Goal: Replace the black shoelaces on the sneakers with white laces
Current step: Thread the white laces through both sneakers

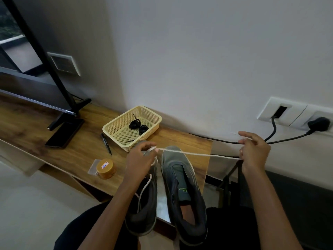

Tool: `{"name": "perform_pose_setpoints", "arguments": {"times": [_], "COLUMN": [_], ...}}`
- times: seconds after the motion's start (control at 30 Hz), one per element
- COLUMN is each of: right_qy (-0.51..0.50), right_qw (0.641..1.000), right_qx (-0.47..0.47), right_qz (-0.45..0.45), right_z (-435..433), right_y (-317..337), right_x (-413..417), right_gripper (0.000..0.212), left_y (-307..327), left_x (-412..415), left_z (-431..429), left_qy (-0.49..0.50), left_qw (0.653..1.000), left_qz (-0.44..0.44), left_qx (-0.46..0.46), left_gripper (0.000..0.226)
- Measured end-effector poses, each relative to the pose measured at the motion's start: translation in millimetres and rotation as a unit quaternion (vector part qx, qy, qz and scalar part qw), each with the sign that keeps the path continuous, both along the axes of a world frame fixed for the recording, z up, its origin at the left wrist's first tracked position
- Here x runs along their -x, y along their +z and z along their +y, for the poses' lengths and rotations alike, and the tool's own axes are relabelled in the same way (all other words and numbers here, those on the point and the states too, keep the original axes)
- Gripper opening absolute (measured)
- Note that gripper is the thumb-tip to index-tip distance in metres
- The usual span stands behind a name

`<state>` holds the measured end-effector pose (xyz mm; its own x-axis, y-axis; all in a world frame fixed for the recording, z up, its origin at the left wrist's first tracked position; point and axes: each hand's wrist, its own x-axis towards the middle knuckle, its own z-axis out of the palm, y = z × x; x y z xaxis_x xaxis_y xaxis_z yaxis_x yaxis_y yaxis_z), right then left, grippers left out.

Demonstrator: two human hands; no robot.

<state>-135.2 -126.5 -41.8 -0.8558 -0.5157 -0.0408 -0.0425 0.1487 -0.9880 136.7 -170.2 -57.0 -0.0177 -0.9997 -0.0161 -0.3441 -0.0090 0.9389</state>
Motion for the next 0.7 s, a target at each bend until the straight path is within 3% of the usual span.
{"name": "perform_pose_setpoints", "arguments": {"times": [0.1, 0.2, 0.37, 0.47, 0.53, 0.6, 0.7], "right_qy": [-0.019, 0.179, 0.440, 0.547, 0.582, 0.557, 0.435], "right_qw": [0.992, 0.981, 0.895, 0.827, 0.800, 0.818, 0.894], "right_qx": [-0.044, -0.027, -0.070, -0.128, -0.149, -0.144, -0.104], "right_qz": [0.115, 0.075, 0.008, 0.016, 0.020, 0.010, -0.019], "right_z": [0.5, -5.9, -7.0, -5.1, -4.3, -3.8, -4.2], "right_y": [-0.5, 10.9, 18.2, 16.9, 16.4, 17.9, 20.1], "right_x": [-0.4, -37.8, -84.5, -91.2, -89.7, -79.1, -55.5], "right_gripper": [0.041, 0.040, 0.021, 0.021, 0.013, 0.006, 0.007], "left_y": [2.4, 8.1, 15.3, 18.7, 20.1, 19.1, 14.9], "left_x": [-1.3, 5.9, 12.8, 16.1, 16.4, 13.5, 5.3], "left_z": [0.1, 5.3, 7.9, 8.2, 8.5, 8.1, 4.4], "left_qy": [0.011, -0.018, -0.028, -0.024, -0.007, 0.039, 0.129], "left_qw": [0.999, 0.993, 0.975, 0.953, 0.948, 0.962, 0.965], "left_qz": [0.041, 0.108, 0.197, 0.273, 0.293, 0.258, 0.225], "left_qx": [-0.020, -0.049, -0.095, -0.127, -0.121, -0.076, -0.021], "left_gripper": [0.014, 0.012, 0.013, 0.015, 0.014, 0.013, 0.012]}}
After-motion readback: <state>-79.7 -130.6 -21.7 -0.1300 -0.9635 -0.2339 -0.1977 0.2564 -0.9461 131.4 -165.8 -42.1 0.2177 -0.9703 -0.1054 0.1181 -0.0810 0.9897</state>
